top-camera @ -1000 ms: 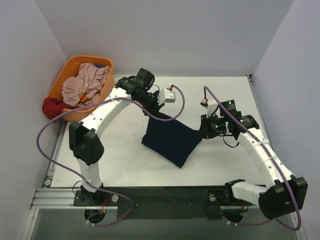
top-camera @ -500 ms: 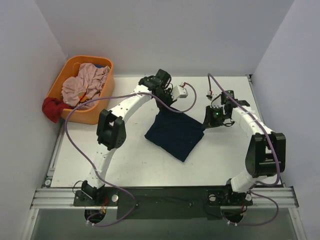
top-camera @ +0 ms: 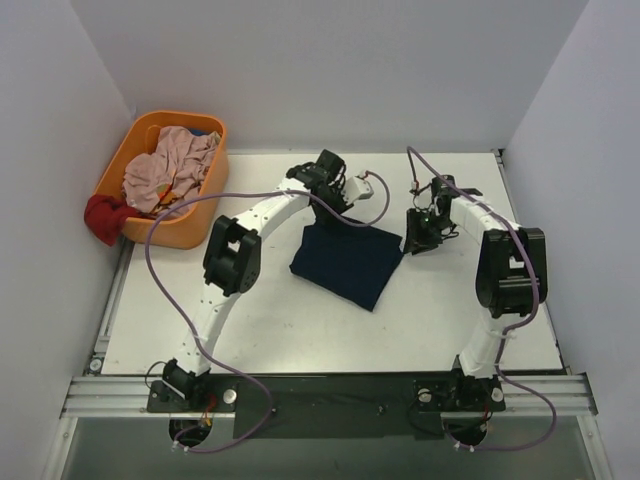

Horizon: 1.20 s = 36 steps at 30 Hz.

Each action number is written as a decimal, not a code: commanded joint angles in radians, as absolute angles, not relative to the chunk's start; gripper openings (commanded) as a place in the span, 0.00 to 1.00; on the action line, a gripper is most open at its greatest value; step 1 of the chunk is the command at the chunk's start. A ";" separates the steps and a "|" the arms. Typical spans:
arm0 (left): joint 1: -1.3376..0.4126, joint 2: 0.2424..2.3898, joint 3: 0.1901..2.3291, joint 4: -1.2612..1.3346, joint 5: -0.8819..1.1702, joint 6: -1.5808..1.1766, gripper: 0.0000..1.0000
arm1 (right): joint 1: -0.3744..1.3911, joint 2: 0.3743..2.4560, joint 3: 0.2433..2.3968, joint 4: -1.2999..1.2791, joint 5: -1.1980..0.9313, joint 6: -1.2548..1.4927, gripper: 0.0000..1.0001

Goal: Fold and stack the t-shirts
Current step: Fold the long partially folded tshirt into a neat square, then smooth out wrinkles on the folded tshirt

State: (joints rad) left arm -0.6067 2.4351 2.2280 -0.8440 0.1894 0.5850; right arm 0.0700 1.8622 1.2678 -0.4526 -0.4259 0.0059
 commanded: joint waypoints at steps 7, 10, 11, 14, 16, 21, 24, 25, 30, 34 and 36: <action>-0.542 2.335 2.224 -0.594 0.000 0.353 0.68 | 0.051 1.882 1.491 -0.589 -0.252 0.115 0.36; -0.525 2.277 2.180 -0.557 0.000 0.315 0.74 | 0.078 1.807 1.473 -0.591 -0.241 0.182 0.38; -0.514 2.249 2.151 -0.531 -0.009 0.296 0.74 | 0.090 1.769 1.444 -0.588 -0.230 0.192 0.39; -0.503 2.198 2.109 -0.529 -0.009 0.250 0.57 | 0.185 1.712 1.373 -0.563 -0.227 0.244 0.39; -0.517 2.162 2.048 -0.538 0.107 0.244 0.38 | 0.243 1.703 1.307 -0.508 -0.283 0.291 0.38; -0.549 2.154 1.901 -0.484 0.316 0.204 0.13 | 0.273 1.805 1.284 -0.385 -0.333 0.446 0.23; -0.528 2.198 1.862 -0.439 0.278 0.183 0.06 | 0.268 1.885 1.318 -0.402 -0.278 0.459 0.20; -0.519 2.216 1.873 -0.437 0.273 0.161 0.05 | 0.264 1.903 1.327 -0.408 -0.275 0.459 0.19; -0.457 2.304 1.910 -0.411 0.247 0.095 0.04 | 0.209 2.025 1.359 -0.428 -0.236 0.463 0.17; -0.448 2.336 1.898 -0.390 0.195 0.129 0.04 | 0.198 2.063 1.448 -0.455 -0.212 0.463 0.18; -0.437 2.342 1.901 -0.391 0.181 0.130 0.04 | 0.198 2.072 1.509 -0.480 -0.207 0.457 0.20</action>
